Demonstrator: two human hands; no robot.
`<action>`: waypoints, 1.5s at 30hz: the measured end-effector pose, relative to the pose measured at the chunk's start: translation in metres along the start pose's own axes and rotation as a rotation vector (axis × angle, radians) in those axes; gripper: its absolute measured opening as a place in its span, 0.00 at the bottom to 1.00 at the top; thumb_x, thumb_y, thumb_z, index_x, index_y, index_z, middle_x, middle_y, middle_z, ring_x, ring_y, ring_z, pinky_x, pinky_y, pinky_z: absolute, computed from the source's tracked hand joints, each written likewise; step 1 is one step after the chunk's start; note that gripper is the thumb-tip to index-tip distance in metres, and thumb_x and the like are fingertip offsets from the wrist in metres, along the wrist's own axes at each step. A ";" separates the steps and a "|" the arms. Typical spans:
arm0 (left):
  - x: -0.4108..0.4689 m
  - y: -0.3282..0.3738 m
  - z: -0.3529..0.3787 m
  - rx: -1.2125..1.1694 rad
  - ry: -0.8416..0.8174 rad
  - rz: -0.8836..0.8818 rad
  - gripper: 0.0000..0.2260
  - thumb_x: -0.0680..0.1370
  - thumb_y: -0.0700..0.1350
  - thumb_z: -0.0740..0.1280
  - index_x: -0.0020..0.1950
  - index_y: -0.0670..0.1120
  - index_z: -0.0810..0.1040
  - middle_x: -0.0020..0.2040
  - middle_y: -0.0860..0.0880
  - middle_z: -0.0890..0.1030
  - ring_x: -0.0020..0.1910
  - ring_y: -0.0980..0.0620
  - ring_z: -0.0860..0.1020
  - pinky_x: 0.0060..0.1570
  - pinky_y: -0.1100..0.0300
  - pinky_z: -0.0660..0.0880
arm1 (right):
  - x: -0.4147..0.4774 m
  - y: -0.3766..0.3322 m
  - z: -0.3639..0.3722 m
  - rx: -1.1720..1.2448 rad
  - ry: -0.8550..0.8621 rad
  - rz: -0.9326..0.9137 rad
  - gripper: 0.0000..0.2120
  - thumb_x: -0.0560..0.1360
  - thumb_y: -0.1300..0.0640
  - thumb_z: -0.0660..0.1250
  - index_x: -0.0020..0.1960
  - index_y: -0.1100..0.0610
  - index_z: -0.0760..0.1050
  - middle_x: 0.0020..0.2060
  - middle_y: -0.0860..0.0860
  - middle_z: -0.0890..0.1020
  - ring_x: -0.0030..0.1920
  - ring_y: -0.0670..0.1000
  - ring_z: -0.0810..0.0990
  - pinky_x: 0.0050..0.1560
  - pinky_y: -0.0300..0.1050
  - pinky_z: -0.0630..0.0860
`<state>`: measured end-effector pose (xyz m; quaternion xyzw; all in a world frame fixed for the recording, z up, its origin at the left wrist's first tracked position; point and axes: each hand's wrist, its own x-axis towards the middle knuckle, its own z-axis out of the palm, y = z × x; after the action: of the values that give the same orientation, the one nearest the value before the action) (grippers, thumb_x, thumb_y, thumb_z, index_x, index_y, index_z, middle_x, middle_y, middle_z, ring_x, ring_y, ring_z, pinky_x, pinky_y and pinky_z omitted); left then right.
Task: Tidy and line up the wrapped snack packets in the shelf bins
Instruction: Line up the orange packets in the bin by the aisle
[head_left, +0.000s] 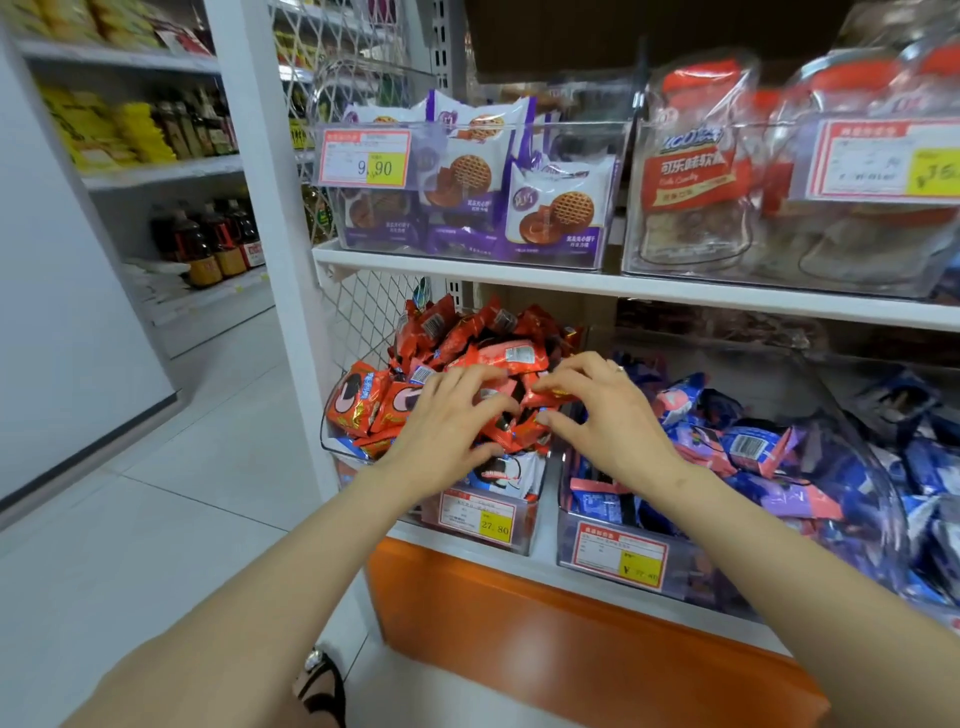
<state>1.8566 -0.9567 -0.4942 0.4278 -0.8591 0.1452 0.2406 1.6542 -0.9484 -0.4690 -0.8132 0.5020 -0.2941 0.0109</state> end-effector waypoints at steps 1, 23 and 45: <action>0.002 -0.002 0.001 0.017 0.010 -0.011 0.21 0.66 0.47 0.77 0.56 0.50 0.76 0.61 0.47 0.74 0.60 0.49 0.67 0.57 0.51 0.66 | 0.003 0.000 0.001 0.019 -0.009 0.007 0.17 0.73 0.49 0.69 0.62 0.49 0.76 0.59 0.48 0.73 0.60 0.51 0.70 0.58 0.41 0.66; 0.003 -0.041 -0.026 -0.499 0.043 -0.346 0.14 0.74 0.33 0.66 0.56 0.47 0.77 0.55 0.52 0.78 0.54 0.56 0.76 0.57 0.56 0.73 | 0.027 -0.005 0.009 -0.005 0.160 -0.070 0.20 0.72 0.50 0.71 0.61 0.52 0.74 0.56 0.51 0.77 0.58 0.55 0.74 0.58 0.53 0.69; -0.008 -0.064 -0.026 -0.194 -0.031 -0.711 0.16 0.76 0.54 0.66 0.60 0.46 0.77 0.59 0.47 0.77 0.58 0.48 0.75 0.57 0.52 0.71 | 0.052 -0.015 0.040 -0.329 -0.116 -0.368 0.19 0.72 0.44 0.67 0.62 0.44 0.76 0.66 0.49 0.74 0.70 0.55 0.65 0.66 0.64 0.57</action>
<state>1.9196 -0.9771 -0.4737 0.6768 -0.6703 -0.0363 0.3022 1.7031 -0.9950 -0.4728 -0.8973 0.3853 -0.1581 -0.1465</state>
